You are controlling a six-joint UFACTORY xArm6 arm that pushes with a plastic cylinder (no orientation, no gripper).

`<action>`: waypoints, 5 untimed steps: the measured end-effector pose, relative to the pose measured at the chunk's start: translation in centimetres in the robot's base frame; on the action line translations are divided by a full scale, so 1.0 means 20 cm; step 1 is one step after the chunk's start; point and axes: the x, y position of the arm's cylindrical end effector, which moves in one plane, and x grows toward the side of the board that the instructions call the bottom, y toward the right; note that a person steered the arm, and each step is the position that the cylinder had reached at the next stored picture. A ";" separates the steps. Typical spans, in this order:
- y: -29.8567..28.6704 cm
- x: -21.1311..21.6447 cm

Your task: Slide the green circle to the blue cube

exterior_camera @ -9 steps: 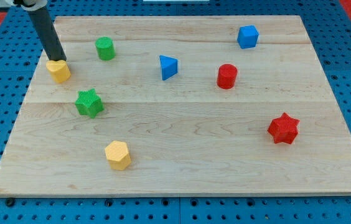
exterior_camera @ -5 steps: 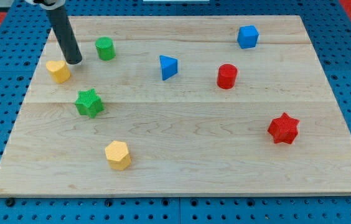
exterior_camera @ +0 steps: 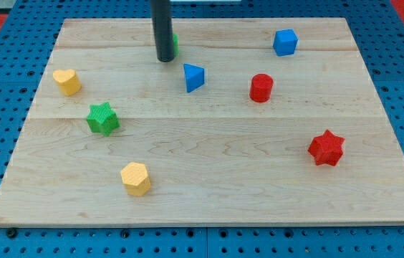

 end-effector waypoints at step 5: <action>0.64 -0.25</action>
